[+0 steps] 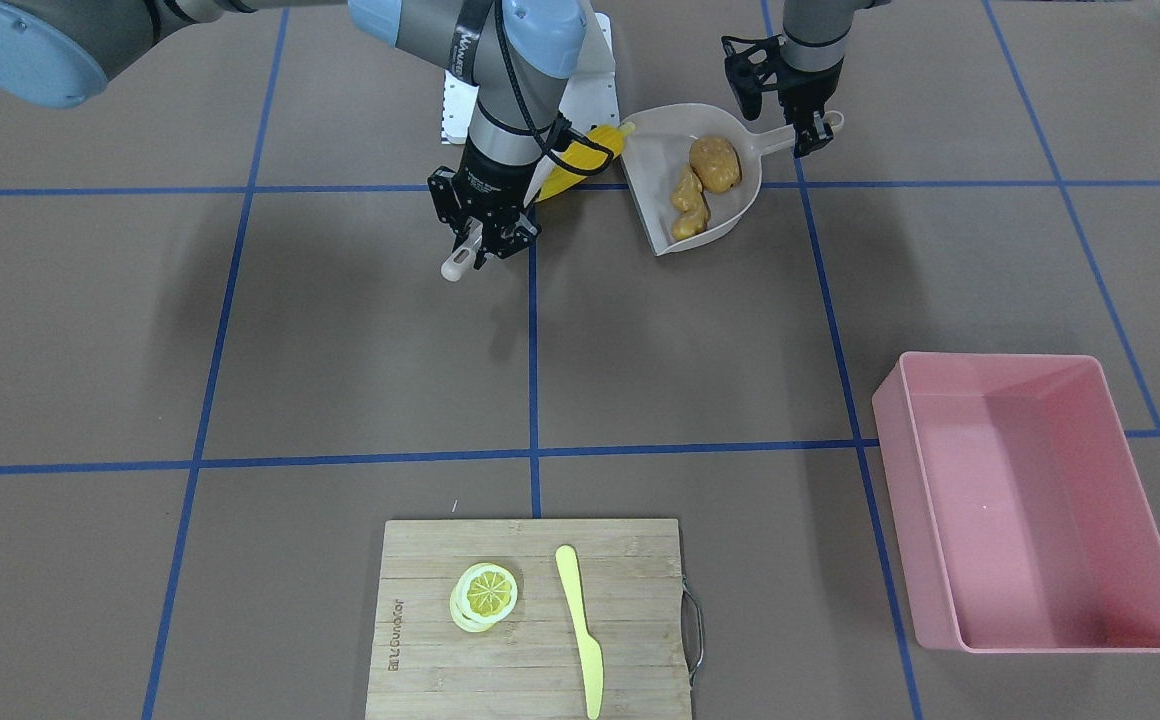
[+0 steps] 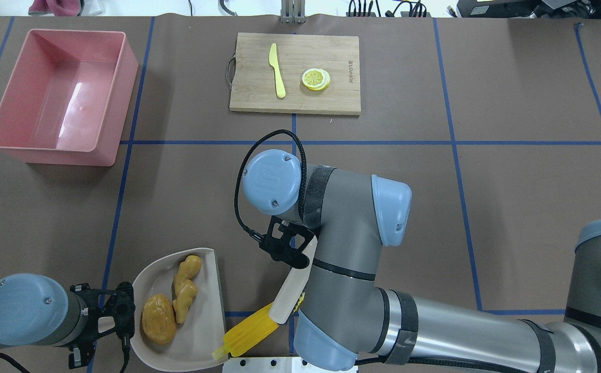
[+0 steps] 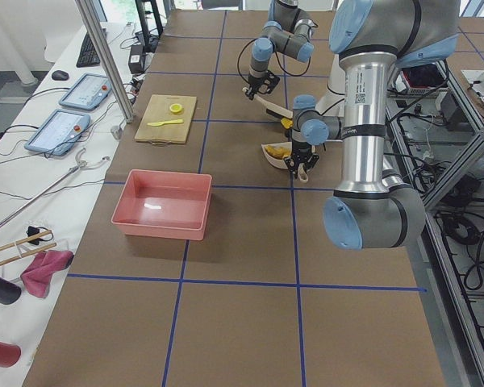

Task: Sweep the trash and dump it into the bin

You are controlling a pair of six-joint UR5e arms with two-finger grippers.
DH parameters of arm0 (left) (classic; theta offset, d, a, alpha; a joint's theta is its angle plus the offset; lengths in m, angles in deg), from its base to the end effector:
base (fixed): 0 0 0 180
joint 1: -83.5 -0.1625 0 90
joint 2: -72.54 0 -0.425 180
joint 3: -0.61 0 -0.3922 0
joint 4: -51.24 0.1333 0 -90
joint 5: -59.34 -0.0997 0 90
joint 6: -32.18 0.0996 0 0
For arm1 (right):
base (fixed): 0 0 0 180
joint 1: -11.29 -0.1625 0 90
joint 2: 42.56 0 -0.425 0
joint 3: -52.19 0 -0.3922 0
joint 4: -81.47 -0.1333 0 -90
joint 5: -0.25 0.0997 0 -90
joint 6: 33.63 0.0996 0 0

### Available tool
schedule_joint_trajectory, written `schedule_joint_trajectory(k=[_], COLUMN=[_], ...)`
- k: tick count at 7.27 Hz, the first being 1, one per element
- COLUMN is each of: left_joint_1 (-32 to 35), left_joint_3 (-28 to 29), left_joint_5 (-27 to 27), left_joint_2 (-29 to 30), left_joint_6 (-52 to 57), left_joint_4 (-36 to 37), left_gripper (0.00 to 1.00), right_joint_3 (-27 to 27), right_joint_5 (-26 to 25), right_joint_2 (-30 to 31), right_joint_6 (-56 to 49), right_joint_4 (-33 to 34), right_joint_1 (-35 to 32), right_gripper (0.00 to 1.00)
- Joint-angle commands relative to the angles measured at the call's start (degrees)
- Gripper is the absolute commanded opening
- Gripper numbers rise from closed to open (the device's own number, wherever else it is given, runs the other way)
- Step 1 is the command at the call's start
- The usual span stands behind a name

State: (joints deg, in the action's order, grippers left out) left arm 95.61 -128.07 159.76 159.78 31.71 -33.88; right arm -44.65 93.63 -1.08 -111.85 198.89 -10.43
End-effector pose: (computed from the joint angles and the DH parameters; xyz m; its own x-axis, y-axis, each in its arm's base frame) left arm 0.3993 -0.2036 0.3894 0.1220 0.9797 -0.1592 -0.8368 0.1878 0.5143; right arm -0.5809 -0.3686 0.1624 -0.7333 -0.5115 -0.4480 0.5041 -0.8511 0.1466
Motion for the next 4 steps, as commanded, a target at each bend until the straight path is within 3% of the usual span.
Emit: schedule_joint_trajectory(k=[1, 2, 4], left_joint_1=[-0.08, 0.01, 0.01], left_joint_3=[0.01, -0.16, 0.36], left_joint_5=[0.04, 0.04, 0.04], left_joint_2=[0.48, 0.91, 1.53], left_joint_6=[0.21, 0.30, 0.30], left_joint_4=[1.01, 2.58, 3.29], left_gripper=[0.00, 0.00, 0.00], right_joint_3=[3.21, 5.67, 4.04], right_joint_5=[-0.48, -0.56, -0.22], right_joint_2=[-4.53, -7.52, -5.80], right_joint_6=[-0.09, 0.26, -0.52], right_joint_4=[0.79, 2.36, 2.38], right_joint_1=[0.00, 0.00, -1.56], right_gripper=[0.00, 0.00, 0.00])
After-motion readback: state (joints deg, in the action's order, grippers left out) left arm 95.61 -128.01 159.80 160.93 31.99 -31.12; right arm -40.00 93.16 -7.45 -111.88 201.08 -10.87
